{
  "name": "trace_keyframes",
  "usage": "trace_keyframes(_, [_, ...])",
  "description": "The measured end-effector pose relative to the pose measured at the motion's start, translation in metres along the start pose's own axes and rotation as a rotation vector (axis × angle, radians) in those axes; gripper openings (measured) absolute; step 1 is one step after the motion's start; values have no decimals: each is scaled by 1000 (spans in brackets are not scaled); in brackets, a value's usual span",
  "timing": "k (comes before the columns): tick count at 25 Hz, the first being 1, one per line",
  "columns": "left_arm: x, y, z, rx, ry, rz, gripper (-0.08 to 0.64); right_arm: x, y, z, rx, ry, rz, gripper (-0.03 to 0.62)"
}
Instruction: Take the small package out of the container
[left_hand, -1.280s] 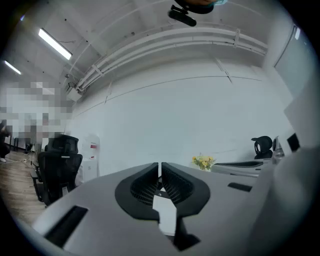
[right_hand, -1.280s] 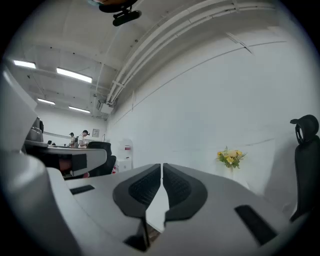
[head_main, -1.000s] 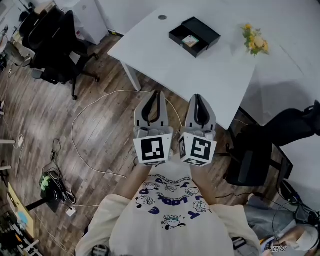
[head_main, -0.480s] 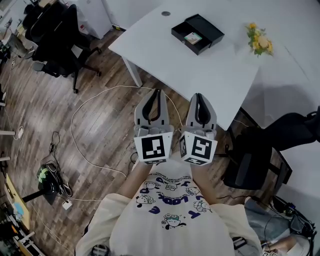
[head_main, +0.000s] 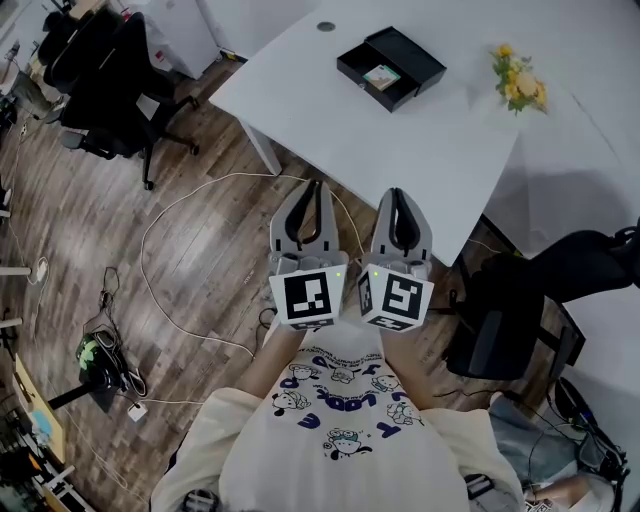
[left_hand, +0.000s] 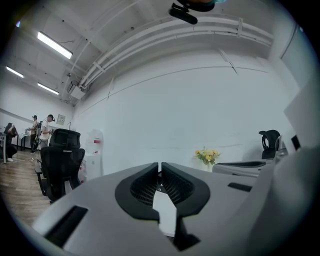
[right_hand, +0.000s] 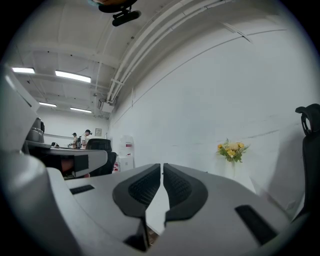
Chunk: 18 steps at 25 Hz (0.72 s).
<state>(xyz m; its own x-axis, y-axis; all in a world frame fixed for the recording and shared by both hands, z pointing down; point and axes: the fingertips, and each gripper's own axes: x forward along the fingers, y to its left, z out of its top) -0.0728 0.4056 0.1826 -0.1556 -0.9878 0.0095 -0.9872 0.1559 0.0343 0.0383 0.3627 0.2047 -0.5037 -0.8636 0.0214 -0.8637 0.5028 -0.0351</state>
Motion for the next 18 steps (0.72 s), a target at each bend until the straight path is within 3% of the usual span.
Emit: trace_keyframes(18, [110,16,-21,-4,45,-24,29,97,-32,-13,16,36,-50,37])
